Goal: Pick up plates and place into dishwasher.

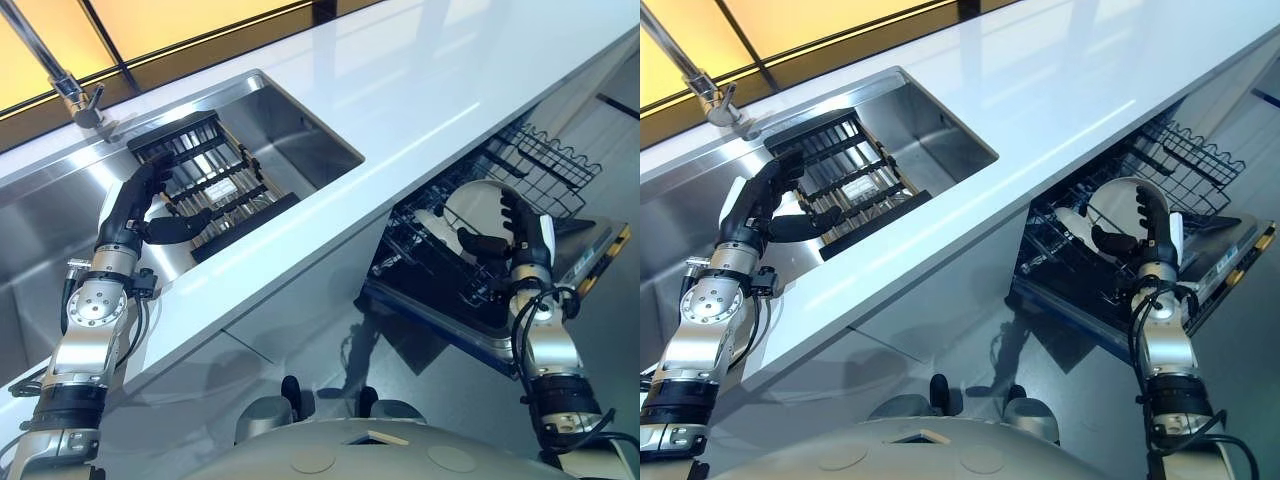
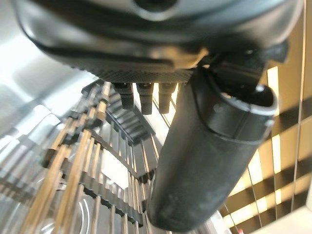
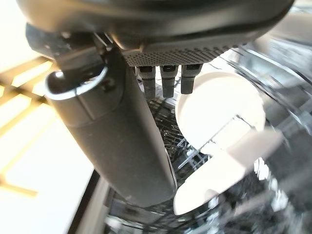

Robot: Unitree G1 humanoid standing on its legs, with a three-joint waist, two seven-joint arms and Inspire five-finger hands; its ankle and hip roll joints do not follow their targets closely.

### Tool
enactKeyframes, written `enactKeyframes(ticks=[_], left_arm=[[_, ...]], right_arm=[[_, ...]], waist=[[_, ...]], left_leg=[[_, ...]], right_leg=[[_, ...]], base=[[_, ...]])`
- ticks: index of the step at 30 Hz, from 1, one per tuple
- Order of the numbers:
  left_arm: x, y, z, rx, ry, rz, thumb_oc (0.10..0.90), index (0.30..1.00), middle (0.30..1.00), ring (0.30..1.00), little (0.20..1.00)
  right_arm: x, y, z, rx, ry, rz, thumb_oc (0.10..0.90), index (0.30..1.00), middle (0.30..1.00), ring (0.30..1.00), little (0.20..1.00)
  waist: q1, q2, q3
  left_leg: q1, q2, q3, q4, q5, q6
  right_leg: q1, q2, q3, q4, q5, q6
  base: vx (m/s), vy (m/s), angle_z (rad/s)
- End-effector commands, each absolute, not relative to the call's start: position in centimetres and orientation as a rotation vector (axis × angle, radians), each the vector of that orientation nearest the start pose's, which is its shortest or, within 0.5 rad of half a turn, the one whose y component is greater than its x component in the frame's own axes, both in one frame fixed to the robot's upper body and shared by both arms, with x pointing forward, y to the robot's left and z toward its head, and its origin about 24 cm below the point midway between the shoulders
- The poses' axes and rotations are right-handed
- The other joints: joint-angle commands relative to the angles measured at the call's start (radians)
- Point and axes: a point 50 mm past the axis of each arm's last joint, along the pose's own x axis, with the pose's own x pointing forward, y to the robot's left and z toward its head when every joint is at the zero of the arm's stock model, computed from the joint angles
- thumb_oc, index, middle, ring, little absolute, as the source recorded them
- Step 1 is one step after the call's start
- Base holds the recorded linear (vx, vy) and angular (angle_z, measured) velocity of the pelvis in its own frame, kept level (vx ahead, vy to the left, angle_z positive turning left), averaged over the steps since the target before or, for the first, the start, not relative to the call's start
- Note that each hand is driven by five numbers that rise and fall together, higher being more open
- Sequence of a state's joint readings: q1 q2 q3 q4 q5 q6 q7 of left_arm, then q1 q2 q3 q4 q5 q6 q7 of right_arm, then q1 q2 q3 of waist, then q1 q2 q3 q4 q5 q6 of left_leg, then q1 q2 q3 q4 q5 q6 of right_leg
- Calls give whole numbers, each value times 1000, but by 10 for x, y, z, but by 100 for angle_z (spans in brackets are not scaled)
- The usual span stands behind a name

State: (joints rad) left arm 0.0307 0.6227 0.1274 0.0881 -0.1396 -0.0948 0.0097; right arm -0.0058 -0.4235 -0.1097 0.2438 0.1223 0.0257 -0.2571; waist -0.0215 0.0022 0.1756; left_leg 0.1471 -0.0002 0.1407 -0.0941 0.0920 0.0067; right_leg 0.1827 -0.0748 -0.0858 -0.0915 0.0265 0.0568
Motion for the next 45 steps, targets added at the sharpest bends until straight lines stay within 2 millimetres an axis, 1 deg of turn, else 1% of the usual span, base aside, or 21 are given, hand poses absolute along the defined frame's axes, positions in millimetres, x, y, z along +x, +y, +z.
enactKeyframes(ticks=[1, 3, 4, 5, 6, 7, 9, 14, 18, 21, 25, 29, 31, 33, 36, 38, 39, 42, 43, 44, 45], left_arm=[[265, 295, 146, 556, -344, 186, 800, 900, 900, 900, 900], [265, 298, 148, 550, -351, 202, 800, 900, 900, 900, 900], [264, 301, 150, 536, -371, 225, 800, 900, 900, 900, 900], [263, 301, 150, 532, -377, 228, 800, 900, 900, 900, 900], [262, 303, 152, 484, -407, 245, 800, 900, 900, 900, 900], [261, 303, 153, 470, -413, 247, 800, 900, 900, 900, 900], [258, 304, 154, 395, -454, 261, 800, 900, 900, 900, 900], [253, 304, 151, 241, -528, 305, 800, 900, 900, 900, 900], [251, 305, 147, 234, -529, 311, 800, 900, 900, 900, 900], [249, 306, 142, 227, -519, 319, 800, 900, 900, 900, 900], [248, 307, 138, 216, -502, 326, 800, 900, 900, 900, 900], [247, 304, 133, 220, -479, 313, 800, 900, 900, 900, 900], [247, 303, 133, 229, -473, 305, 800, 900, 900, 900, 900], [247, 302, 132, 227, -467, 299, 800, 900, 900, 900, 900], [246, 300, 131, 225, -459, 291, 800, 900, 900, 900, 900], [244, 298, 130, 225, -454, 281, 800, 900, 900, 900, 900], [244, 298, 129, 225, -452, 279, 800, 900, 900, 900, 900], [242, 295, 126, 226, -444, 265, 800, 900, 900, 900, 900], [242, 294, 125, 226, -441, 261, 800, 900, 900, 900, 900], [242, 294, 124, 226, -441, 261, 800, 900, 900, 900, 900], [243, 292, 124, 226, -437, 256, 800, 900, 900, 900, 900]], right_arm=[[251, -288, 79, -183, -171, -489, 800, 900, 900, 900, 900], [247, -288, 72, -112, -164, -513, 800, 900, 900, 900, 900], [241, -289, 61, -22, -156, -553, 800, 900, 900, 900, 900], [240, -289, 60, -9, -155, -560, 800, 900, 900, 900, 900], [235, -287, 49, 59, -136, -584, 800, 900, 900, 900, 900], [234, -287, 47, 71, -130, -589, 800, 900, 900, 900, 900], [229, -285, 35, 137, -107, -618, 800, 900, 900, 900, 900], [224, -272, -2, 346, 34, -547, 800, 900, 900, 900, 900], [223, -271, -6, 361, 42, -540, 800, 900, 900, 900, 900], [223, -273, -10, 364, 61, -551, 800, 900, 900, 900, 900], [223, -275, -16, 327, 103, -569, 800, 900, 900, 900, 900], [218, -282, -21, 296, 135, -680, 800, 900, 900, 900, 900], [217, -284, -26, 360, 158, -713, 800, 900, 900, 900, 900], [216, -282, -33, 433, 185, -704, 800, 900, 900, 900, 900], [215, -274, -44, 587, 227, -631, 800, 900, 900, 900, 900], [217, -261, -49, 728, 224, -487, 800, 900, 900, 900, 900], [217, -260, -49, 740, 215, -462, 800, 900, 900, 900, 900], [221, -237, -47, 882, 165, -180, 800, 900, 900, 900, 900], [222, -232, -45, 908, 143, -118, 800, 900, 900, 900, 900], [222, -232, -45, 908, 143, -118, 800, 900, 900, 900, 900], [225, -223, -41, 967, 112, -10, 800, 900, 900, 900, 900]], waist=[[-24, 34, -81], [-31, 39, -82], [-38, 44, -82], [-39, 44, -82], [-45, 48, -81], [-46, 49, -81], [-49, 52, -80], [-46, 50, -75], [-40, 43, -69], [-27, 38, -61], [-14, 38, -56], [-3, 42, -49], [4, 48, -47], [10, 54, -44], [16, 61, -42], [24, 68, -39], [24, 69, -39], [34, 79, -38], [37, 82, -38], [36, 82, -38], [43, 84, -36]], left_leg=[[46, -41, 28, 7, -147, 15], [48, -43, 36, 7, -150, 17], [49, -46, 44, 8, -154, 20], [49, -46, 45, 8, -155, 20], [51, -49, 50, 10, -158, 23], [51, -50, 50, 10, -159, 24], [52, -51, 55, 13, -163, 27], [52, -53, 60, 25, -175, 33], [44, -54, 60, 56, -188, 34], [36, -56, 56, 90, -202, 36], [27, -58, 51, 117, -212, 37], [23, -58, 42, 130, -215, 37], [23, -58, 34, 128, -213, 38], [23, -58, 25, 126, -210, 38], [23, -60, 7, 116, -202, 38], [23, -60, -12, 101, -190, 35], [24, -61, -17, 96, -187, 35], [27, -61, -40, 61, -164, 28], [27, -61, -43, 54, -159, 25], [28, -61, -44, 53, -158, 25], [28, -61, -46, 47, -154, 21]], right_leg=[[-53, 26, -54, 54, -33, 54], [-55, 25, -50, 55, -35, 55], [-57, 24, -47, 56, -36, 55], [-57, 24, -46, 56, -36, 55], [-60, 23, -42, 58, -37, 55], [-60, 23, -41, 58, -37, 55], [-62, 20, -39, 61, -40, 54], [-68, 19, -41, 90, -62, 43], [-70, 16, -45, 104, -71, 38], [-68, 13, -53, 110, -73, 33], [-64, 10, -57, 115, -75, 29], [-61, 8, -60, 121, -77, 27], [-60, 8, -64, 126, -79, 26], [-61, 7, -69, 133, -83, 24], [-60, 5, -76, 139, -88, 22], [-60, 4, -83, 142, -91, 20], [-60, 4, -86, 143, -92, 20], [-59, -1, -109, 142, -94, 20], [-58, -4, -117, 140, -94, 21], [-57, -4, -117, 140, -94, 21], [-57, -8, -129, 136, -92, 22]], base=[[-14, 12, -10], [-8, 15, -10], [-4, 14, -8], [8, 13, -12], [13, 7, -11], [18, 6, -13], [19, 1, -11], [30, -2, -13], [25, -12, -4], [63, -20, -1], [61, -8, -1], [63, -6, -1], [59, 2, 6], [60, 8, 7], [49, 11, 9], [43, 22, 11], [38, 27, 8], [31, 32, 10], [16, 24, 11], [9, 39, 13], [9, 36, 16]])
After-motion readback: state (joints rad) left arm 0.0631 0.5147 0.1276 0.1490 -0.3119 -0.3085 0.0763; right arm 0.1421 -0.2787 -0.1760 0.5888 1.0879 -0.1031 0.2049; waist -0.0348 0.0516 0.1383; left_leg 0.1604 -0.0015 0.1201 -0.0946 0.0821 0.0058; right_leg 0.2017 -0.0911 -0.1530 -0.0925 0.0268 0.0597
